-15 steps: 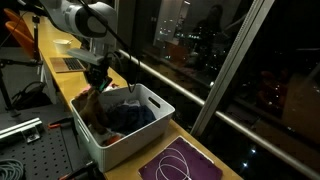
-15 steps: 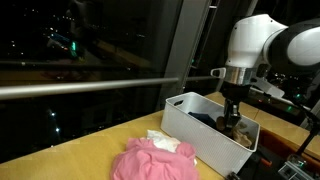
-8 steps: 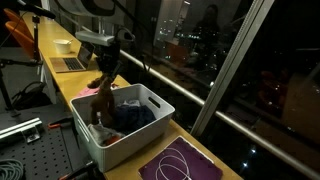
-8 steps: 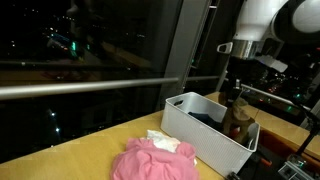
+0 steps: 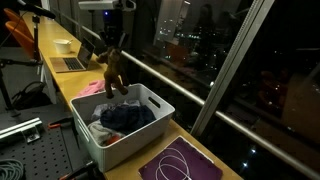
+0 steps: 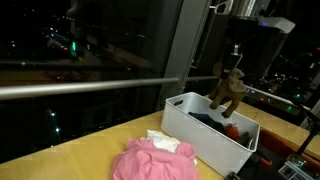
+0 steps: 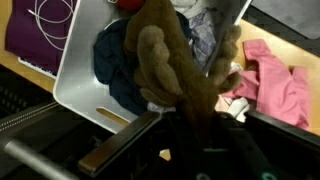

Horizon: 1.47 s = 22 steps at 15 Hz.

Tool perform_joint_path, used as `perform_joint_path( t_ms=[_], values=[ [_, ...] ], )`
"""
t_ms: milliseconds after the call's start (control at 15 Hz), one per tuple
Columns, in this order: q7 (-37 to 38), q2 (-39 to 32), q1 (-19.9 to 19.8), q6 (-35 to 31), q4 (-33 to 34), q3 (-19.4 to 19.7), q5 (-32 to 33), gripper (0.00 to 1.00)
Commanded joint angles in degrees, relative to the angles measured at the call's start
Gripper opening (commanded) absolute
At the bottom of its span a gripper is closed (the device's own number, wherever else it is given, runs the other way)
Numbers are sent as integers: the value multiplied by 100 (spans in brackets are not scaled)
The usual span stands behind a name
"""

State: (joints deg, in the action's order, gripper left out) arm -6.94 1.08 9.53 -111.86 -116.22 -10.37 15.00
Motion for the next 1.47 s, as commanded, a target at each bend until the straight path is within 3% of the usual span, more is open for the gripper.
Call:
perform_joint_path(
  t_ms=[0,267,533,933,1200,1267,1400],
  values=[
    [372,-422,376,841,1144,-356,456,5],
    [571,-941,815,1465,2105,-661,859,5],
    [630,-1568,1206,1663,2722,-761,937,5],
    [509,-2575,1700,1743,3644,-656,978,5],
    [402,-3129,1808,1749,4149,-506,880,5],
    [393,-3188,1796,1725,4151,-481,826,44],
    [365,-3273,1754,1693,4182,-432,729,52]
  ],
)
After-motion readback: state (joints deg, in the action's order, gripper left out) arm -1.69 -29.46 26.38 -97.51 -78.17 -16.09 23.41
